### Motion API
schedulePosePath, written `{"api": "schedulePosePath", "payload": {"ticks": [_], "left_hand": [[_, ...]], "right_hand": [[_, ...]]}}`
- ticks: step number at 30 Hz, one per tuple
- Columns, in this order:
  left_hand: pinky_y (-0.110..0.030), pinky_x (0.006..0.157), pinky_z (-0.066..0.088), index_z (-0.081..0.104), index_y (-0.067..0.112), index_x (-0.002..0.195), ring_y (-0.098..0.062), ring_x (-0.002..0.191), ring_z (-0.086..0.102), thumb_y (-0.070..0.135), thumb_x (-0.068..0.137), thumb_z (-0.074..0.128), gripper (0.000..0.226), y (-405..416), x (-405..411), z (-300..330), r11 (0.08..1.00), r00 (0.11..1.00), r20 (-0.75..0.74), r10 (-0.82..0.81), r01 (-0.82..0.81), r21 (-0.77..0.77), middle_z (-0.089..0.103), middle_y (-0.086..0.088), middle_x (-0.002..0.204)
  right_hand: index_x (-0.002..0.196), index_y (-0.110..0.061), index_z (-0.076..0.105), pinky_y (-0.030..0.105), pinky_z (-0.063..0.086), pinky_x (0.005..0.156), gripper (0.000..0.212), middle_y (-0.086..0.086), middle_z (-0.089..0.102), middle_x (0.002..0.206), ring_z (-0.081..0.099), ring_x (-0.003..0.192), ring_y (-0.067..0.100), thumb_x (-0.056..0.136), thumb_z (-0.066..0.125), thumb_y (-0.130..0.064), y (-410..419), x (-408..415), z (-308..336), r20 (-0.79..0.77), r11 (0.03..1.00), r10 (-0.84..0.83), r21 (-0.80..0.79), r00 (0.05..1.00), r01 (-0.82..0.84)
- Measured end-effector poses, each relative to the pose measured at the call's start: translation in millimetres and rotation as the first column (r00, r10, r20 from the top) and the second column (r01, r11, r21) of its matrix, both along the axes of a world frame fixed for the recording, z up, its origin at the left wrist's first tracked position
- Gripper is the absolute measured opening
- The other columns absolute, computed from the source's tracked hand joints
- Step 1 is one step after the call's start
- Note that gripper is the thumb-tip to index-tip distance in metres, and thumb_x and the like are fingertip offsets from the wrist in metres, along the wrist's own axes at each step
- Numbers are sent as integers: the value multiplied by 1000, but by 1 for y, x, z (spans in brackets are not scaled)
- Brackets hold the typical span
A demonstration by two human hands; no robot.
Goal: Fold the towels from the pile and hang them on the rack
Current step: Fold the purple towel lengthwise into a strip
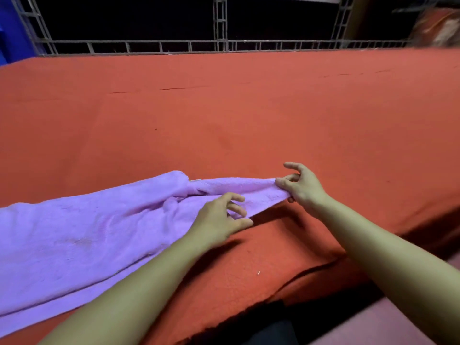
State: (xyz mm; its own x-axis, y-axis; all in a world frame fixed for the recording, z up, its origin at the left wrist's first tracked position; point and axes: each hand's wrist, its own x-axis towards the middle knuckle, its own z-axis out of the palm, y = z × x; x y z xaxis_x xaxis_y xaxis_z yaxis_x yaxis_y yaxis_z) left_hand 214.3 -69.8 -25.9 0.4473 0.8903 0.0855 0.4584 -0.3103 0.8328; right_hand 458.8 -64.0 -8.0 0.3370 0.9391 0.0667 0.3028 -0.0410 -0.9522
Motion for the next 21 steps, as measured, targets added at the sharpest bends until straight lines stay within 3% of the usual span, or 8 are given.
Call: {"api": "schedulePosePath", "payload": {"ticks": [3,7,9,13,16,19,21], "left_hand": [[-22,70,47,58,39,105,3,62,59,37,77,78,35,-19,25,-7,997,996,-52,-66,69,40,70,19,89],[-29,73,52,63,37,105,2,65,62,38,87,66,18,-23,47,0,996,1000,20,2,-3,93,72,16,86],[-25,72,48,64,34,106,3,68,61,36,91,62,15,-16,58,7,983,1000,-1,-8,8,181,72,15,86],[-24,81,48,65,27,112,-3,82,64,22,93,62,20,13,87,18,950,986,-89,-141,160,268,71,16,91],[-25,89,49,59,22,120,-4,103,65,10,96,56,27,34,112,21,917,930,-133,-344,363,164,72,9,108],[-17,88,48,51,13,130,-8,107,64,9,98,55,33,36,133,23,842,839,-86,-537,526,-120,69,-5,119],[-22,91,49,50,14,132,-14,107,65,16,96,59,37,35,144,21,779,793,-39,-608,586,-222,69,-8,118]], "right_hand": [[134,-12,47,21,40,39,54,2,60,72,47,40,6,87,74,-11,-33,34,-7,50,996,-45,-69,998,48],[133,-16,48,23,41,39,56,1,66,76,49,41,14,85,76,-14,-78,59,-14,113,990,-61,-117,992,74],[133,-19,46,22,40,38,57,-2,67,76,48,38,13,84,76,-13,-96,60,-20,131,986,-10,-162,991,31],[138,-19,43,22,42,41,65,1,66,82,52,42,7,83,76,-10,-112,56,-25,149,987,46,-156,988,-22],[141,-17,38,24,49,48,72,8,67,89,59,53,13,82,75,-2,-115,57,-26,83,980,104,-179,991,-88],[142,-16,37,29,53,56,74,8,67,85,60,61,19,81,75,1,-118,60,-28,52,987,85,-139,995,-77],[142,-17,38,28,51,55,73,4,65,81,58,60,17,81,75,1,-120,64,-27,24,996,39,-85,999,-37]]}}
